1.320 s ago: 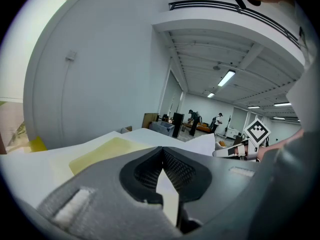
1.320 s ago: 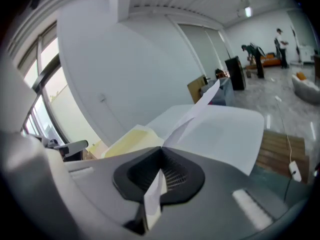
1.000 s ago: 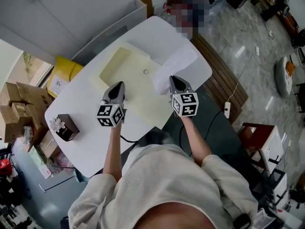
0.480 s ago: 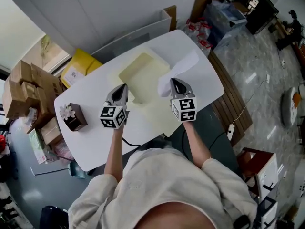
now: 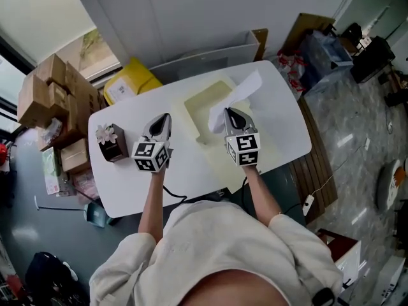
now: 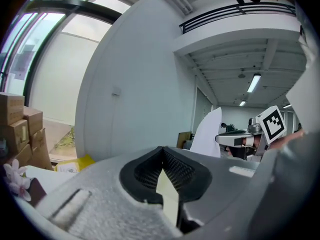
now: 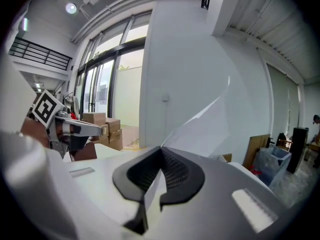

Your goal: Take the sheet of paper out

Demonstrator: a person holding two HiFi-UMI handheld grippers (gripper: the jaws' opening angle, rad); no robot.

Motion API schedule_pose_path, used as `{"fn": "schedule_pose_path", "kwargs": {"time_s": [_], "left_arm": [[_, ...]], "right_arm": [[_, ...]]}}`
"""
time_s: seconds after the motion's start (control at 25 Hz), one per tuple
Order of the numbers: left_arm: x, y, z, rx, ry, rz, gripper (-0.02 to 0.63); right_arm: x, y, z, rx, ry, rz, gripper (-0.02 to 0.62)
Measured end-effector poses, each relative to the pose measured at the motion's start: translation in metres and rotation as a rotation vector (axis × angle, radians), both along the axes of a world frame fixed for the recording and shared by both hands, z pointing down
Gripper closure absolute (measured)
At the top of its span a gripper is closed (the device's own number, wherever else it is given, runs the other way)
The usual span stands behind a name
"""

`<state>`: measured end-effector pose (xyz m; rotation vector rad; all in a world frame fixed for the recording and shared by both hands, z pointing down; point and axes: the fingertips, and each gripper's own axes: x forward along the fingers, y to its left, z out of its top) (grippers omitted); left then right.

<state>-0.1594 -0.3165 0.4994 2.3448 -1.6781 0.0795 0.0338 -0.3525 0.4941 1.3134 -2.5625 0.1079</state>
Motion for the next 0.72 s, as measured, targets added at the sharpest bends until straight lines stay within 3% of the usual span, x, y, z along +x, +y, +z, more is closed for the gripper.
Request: {"fn": "schedule_pose_path", "kwargs": {"time_s": [0.36,0.72], "left_arm": [[-0.038,0.009,-0.012,0.024,-0.01,-0.078,0.604],[-0.045,0.004,-0.016,0.032,-0.017,-0.082,0.604]], "right_arm": [[-0.044,0.0,-0.005,0.01,-0.006,-0.083,0.594],[-0.054,-0.006,-0.007,0.014,-0.011,-0.091,0.594]]}}
